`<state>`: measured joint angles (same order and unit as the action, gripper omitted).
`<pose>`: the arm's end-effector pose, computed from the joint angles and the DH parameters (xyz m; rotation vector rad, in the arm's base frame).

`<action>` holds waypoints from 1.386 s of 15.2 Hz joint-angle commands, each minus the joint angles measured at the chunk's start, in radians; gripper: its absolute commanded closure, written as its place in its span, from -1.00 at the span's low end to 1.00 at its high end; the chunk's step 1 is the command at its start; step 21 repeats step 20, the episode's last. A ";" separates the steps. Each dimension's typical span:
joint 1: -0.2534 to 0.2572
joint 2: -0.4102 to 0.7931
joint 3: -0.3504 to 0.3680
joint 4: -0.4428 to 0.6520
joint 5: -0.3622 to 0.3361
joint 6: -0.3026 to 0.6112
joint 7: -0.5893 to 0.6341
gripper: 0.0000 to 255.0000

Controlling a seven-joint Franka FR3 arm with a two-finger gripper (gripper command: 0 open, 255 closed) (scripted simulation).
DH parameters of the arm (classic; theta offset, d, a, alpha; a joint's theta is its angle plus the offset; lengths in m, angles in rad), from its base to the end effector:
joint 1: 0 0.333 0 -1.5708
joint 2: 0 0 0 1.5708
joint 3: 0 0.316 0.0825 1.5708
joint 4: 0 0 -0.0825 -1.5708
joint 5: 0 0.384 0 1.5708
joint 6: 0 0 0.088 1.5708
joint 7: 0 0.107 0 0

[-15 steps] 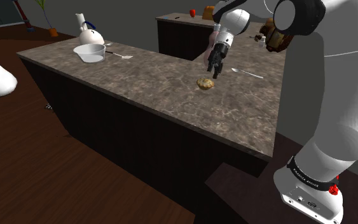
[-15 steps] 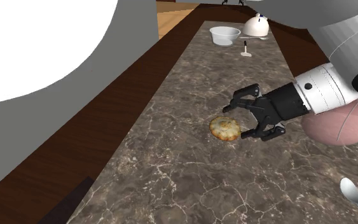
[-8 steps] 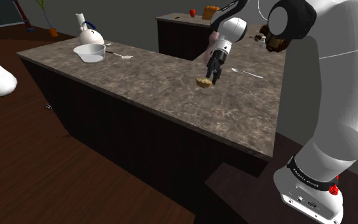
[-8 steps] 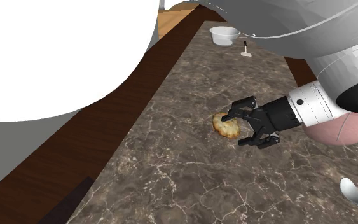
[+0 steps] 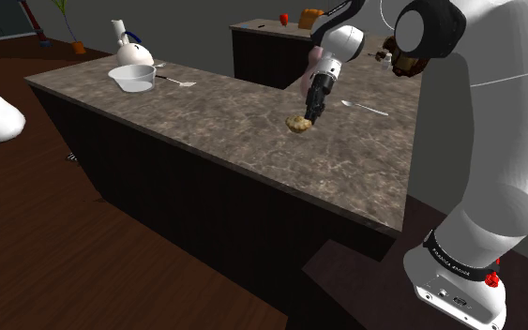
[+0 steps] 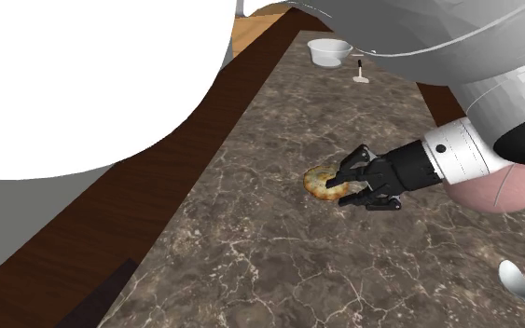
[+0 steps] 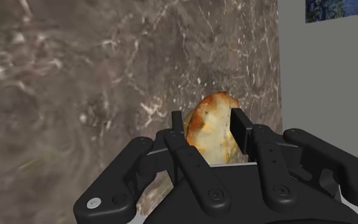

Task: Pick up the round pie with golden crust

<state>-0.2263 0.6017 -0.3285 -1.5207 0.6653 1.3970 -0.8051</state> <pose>0.5830 -0.2389 0.3019 -2.3368 -0.1352 0.2736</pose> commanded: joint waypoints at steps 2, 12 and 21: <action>0.005 0.007 0.004 -0.004 0.001 0.010 0.003 1.00; 0.000 -0.046 -0.007 0.032 -0.009 -0.067 0.045 1.00; -0.005 -0.073 -0.009 0.072 -0.011 -0.122 0.079 1.00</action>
